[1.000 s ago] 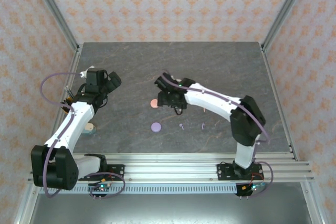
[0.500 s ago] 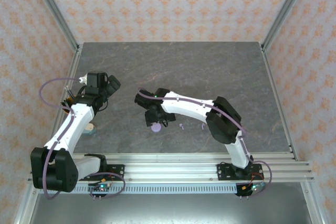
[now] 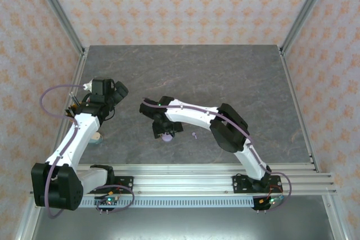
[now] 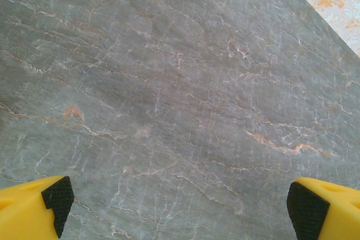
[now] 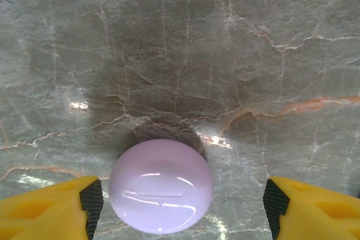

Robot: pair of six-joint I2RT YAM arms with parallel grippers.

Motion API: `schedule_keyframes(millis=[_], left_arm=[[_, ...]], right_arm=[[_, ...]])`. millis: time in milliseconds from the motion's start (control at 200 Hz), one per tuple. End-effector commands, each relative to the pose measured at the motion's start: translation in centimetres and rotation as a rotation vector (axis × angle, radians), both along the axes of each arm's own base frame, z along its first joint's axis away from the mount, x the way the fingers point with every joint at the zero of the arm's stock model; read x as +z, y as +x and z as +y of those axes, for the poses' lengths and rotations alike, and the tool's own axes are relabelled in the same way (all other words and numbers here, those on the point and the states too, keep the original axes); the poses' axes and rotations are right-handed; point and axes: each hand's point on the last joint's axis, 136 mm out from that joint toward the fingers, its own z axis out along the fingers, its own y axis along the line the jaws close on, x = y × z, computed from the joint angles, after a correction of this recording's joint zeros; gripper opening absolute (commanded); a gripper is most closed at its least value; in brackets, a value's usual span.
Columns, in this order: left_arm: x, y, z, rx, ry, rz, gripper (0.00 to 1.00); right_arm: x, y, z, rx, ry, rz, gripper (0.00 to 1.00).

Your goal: Insert wireless bluetooth earbuds into charging case

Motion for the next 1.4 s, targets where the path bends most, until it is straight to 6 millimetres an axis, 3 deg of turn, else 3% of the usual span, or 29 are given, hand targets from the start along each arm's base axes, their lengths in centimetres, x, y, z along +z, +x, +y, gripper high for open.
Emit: schedule_keyframes(millis=[0,275,1011,1396], left_arm=[[-0.1,-0.8,0.3,0.027,0.003,0.009,1.00],[0.1,-1.1,0.5,0.031,0.012,0.001,1.00],[0.1,-1.3,0.6,0.040,0.013,-0.010,1.00],[0.3,-1.3,0.6,0.039,0.009,-0.017,1.00]], right_arm=[[0.0,0.0,-0.2,-0.029,-0.041,-0.006,0.76],[-1.2,-0.3,-0.1,-0.077,-0.068,0.001,0.73],[-1.8,-1.4,0.0,-0.114,-0.065,0.055,0.68],[-2.5,-1.4,0.2,-0.110,-0.063,0.068,0.61]])
